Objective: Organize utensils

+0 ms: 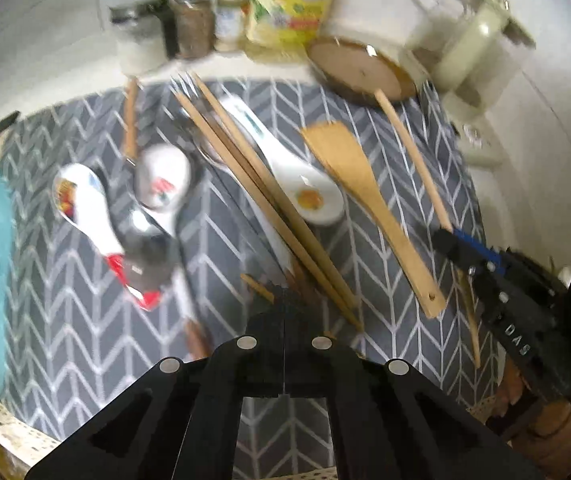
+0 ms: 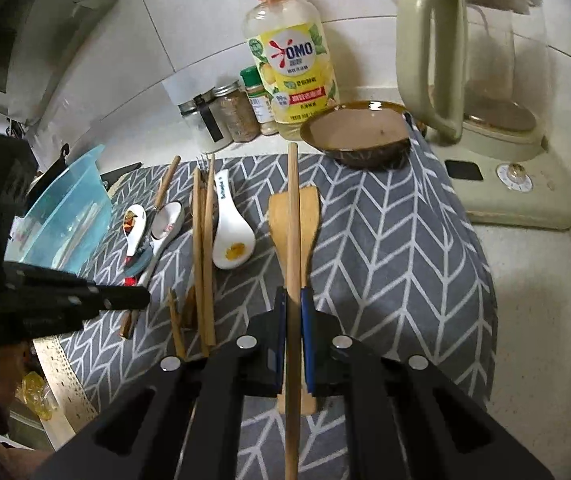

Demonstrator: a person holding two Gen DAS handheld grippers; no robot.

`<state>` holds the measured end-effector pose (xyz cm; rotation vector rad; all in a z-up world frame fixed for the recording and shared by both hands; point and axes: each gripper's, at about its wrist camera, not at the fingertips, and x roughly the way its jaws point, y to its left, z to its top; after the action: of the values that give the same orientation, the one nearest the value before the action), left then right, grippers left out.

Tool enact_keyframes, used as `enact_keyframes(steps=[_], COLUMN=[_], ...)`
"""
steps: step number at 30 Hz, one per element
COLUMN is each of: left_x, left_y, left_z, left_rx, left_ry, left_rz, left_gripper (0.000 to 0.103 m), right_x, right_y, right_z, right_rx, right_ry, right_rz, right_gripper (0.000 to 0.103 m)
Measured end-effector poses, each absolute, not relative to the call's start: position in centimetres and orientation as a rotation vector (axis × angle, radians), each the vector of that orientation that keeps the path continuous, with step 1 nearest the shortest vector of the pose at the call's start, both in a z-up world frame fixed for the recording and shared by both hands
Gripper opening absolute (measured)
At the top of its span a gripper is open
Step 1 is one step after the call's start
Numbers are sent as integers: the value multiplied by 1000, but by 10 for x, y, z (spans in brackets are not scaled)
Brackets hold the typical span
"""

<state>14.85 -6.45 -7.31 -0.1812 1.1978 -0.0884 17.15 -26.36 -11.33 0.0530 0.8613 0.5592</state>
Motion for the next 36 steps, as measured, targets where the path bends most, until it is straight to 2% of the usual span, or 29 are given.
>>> enact_keyframes(steps=[7, 9, 10, 11, 15, 20, 24, 26, 30, 36], left_x=[144, 141, 136, 131, 124, 128, 122, 117, 113, 102], left_y=[-31, -35, -38, -44, -66, -93, -136, -154, -180, -175], left_z=[-59, -71, -78, -87, -107, -107, -100, -94, -94, -134], left_rx=[-245, -273, -289, -301, -260, -197, -42, -10, -94, -188], left_ry=[1213, 1266, 1296, 1349, 1435, 1468, 1460, 1430, 1368, 1495], left_rz=[-105, -128, -146, -181, -266, -391, -529, -610, -832, -889], left_gripper=[0, 6, 14, 26, 35, 50, 52, 61, 65, 65], right_x=[172, 173, 173, 172, 171, 168, 165, 164, 162, 157], right_y=[-258, -262, -264, -266, -277, -291, -302, -308, -321, -325], right_z=[-105, -106, -106, -106, -106, -108, -108, -107, -105, -99], right_rx=[63, 70, 70, 72, 78, 89, 96, 102, 115, 106], right_ry=[838, 841, 840, 841, 843, 849, 847, 839, 833, 827], right_rz=[571, 564, 555, 551, 525, 493, 466, 448, 417, 410], right_gripper=[7, 7, 7, 7, 7, 7, 7, 7, 7, 7])
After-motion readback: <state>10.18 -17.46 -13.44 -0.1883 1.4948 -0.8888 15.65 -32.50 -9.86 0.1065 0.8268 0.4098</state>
